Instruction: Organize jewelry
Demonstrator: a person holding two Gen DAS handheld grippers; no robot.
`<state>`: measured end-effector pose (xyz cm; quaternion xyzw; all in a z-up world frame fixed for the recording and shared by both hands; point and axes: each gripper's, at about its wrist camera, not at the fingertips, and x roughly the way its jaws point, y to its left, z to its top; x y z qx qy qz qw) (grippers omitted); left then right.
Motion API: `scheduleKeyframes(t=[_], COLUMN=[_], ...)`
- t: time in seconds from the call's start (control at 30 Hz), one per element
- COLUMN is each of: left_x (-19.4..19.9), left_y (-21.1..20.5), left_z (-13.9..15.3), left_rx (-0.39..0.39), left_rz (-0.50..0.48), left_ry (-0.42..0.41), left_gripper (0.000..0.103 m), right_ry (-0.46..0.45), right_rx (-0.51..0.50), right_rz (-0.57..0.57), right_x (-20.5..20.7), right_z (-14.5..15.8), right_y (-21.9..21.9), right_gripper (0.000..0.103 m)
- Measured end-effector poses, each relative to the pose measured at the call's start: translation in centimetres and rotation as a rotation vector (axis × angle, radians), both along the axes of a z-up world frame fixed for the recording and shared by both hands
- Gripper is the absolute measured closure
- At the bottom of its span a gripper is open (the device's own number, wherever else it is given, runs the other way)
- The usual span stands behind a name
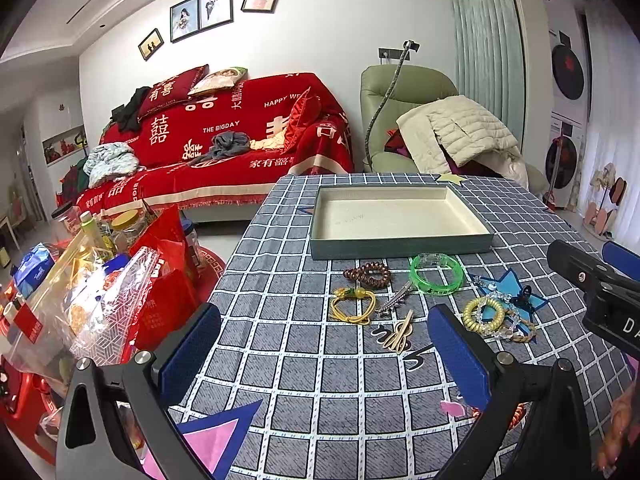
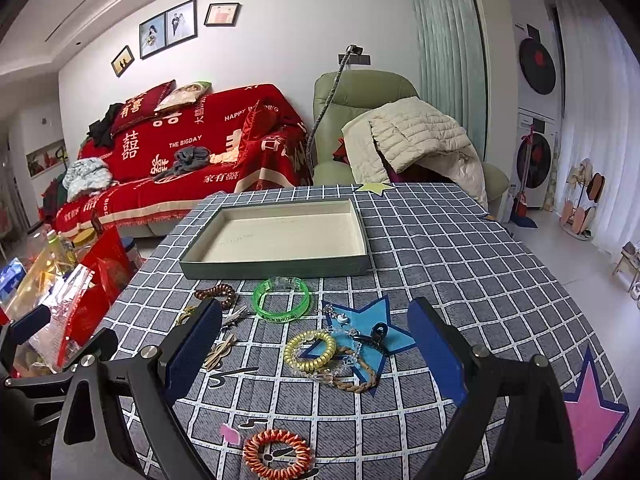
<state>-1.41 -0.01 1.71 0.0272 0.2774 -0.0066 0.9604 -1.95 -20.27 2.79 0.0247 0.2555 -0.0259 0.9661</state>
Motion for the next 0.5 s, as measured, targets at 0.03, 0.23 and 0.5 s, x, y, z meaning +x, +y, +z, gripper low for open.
scheduleKeyframes(t=[0.03, 0.23, 0.5], left_x=[0.02, 0.00, -0.05], left_y=[-0.05, -0.12, -0.18], left_z=[0.08, 0.08, 0.12], left_rx=[0.001, 0.001, 0.002], left_rz=[-0.001, 0.001, 0.001], left_ry=[-0.001, -0.002, -0.004], left_gripper=[0.000, 0.000, 0.000], right_ry=[-0.001, 0.001, 0.000], right_rx=[0.000, 0.003, 0.003], right_rz=[0.000, 0.001, 0.001], right_x=[-0.01, -0.01, -0.10], right_z=[0.04, 0.10, 0.02], right_y=[0.01, -0.08, -0.02], right_gripper=[0.008, 0.008, 0.008])
